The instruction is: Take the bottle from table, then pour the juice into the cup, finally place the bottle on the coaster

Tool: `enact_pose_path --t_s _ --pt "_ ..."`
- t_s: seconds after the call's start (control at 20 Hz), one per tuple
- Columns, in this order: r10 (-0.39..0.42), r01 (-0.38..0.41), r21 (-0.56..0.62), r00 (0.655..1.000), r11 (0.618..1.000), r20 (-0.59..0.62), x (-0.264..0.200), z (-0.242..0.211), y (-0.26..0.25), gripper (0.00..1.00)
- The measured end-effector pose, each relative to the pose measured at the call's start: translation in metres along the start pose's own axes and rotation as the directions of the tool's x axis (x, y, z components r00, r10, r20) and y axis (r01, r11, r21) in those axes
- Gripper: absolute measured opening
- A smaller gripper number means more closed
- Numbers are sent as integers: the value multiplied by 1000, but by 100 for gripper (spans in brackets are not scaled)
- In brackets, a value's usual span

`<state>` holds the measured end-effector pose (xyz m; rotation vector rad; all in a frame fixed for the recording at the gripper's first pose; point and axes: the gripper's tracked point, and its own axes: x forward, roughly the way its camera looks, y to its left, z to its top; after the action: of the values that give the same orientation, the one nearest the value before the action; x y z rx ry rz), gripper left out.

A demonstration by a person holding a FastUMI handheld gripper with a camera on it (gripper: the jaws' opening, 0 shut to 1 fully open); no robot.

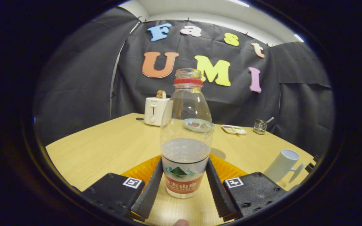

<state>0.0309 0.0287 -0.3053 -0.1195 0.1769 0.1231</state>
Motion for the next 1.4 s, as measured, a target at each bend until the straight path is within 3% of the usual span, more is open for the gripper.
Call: enact_pose_path --t_s 0.3,0.55,0.95,1.4 --pt "10 -13 192 1000 981 18 -8 28 -32 78" --pt "16 -14 468 1000 884 0 -9 23 -61 77" --pt "92 -51 735 996 676 -16 3 14 -67 76" --pt "99 -39 953 995 301 9 9 16 -73 76"
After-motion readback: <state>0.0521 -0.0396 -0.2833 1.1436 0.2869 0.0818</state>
